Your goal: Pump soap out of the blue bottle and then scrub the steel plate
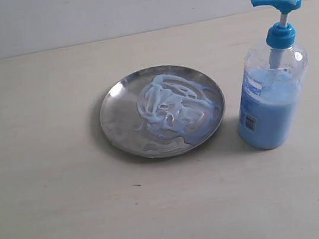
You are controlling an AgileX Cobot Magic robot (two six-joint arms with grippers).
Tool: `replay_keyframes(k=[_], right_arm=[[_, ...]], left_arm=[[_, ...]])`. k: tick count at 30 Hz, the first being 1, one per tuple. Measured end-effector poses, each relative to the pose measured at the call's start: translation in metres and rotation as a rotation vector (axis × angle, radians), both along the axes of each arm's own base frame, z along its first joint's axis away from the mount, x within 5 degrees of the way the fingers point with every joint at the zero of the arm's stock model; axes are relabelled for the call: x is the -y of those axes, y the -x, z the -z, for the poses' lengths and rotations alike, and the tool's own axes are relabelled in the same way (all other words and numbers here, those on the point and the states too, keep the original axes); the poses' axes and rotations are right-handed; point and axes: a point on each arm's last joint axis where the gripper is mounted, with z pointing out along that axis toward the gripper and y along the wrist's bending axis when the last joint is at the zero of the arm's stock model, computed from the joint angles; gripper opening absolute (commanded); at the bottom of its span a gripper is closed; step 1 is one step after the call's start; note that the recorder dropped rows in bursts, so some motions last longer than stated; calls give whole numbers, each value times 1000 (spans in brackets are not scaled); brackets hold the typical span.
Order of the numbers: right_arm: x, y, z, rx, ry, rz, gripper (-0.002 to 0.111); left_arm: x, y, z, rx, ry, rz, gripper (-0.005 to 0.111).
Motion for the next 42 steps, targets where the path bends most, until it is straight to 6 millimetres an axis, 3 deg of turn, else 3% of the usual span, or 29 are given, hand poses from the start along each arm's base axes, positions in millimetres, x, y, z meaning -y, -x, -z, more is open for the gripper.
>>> replay_keyframes(k=[29, 36, 42], right_arm=[[-1, 0, -1, -4, 0, -14, 0], [-1, -6, -32, -9, 0, -14, 0], [-1, -22, -71, -26, 0, -14, 0]], left_arm=[[0, 0, 0, 0, 0, 0, 0], [0, 0, 0, 0, 0, 0, 0], [0, 0, 0, 0, 0, 0, 0]])
